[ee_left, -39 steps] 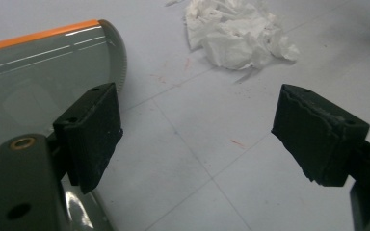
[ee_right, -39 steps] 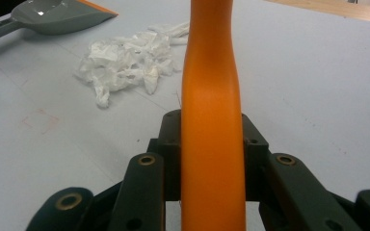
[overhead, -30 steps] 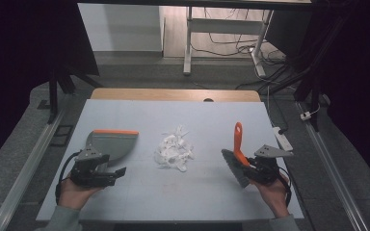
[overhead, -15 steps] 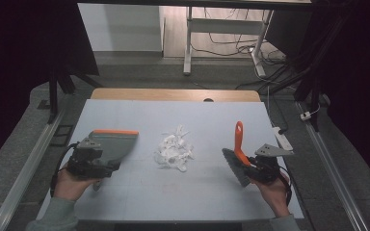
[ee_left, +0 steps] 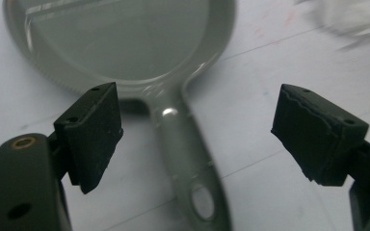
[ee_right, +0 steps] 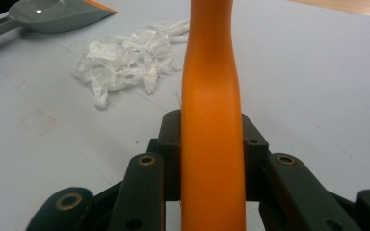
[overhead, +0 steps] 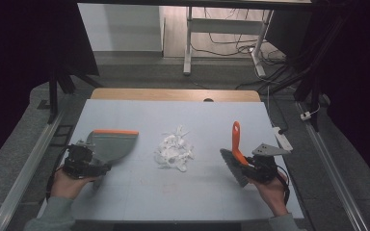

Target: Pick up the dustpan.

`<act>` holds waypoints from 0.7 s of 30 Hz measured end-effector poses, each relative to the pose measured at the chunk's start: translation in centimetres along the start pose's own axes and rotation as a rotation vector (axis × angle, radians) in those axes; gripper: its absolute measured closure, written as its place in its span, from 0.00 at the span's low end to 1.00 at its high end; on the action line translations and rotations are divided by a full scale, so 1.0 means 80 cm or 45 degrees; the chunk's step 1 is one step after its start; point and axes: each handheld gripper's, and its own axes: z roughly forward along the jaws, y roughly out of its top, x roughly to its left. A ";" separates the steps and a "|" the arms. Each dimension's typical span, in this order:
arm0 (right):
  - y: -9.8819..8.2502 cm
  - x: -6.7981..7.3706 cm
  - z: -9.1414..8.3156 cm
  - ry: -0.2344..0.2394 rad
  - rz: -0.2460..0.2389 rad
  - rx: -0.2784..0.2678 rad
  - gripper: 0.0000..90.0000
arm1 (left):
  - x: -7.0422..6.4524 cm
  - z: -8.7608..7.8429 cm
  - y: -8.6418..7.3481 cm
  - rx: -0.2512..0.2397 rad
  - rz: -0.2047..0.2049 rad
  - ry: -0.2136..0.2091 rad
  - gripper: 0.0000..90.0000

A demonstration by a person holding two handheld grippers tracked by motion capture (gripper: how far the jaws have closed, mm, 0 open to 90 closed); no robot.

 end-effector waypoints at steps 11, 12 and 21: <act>0.001 -0.001 0.000 0.015 -0.001 -0.014 0.78 | 0.002 0.031 -0.009 0.008 -0.098 0.034 0.26; 0.002 -0.003 0.000 0.010 0.006 -0.015 0.78 | 0.004 0.033 -0.010 0.005 -0.112 0.031 0.27; 0.000 -0.002 0.000 0.014 0.004 -0.007 0.78 | 0.011 0.049 -0.021 -0.006 -0.170 0.014 0.33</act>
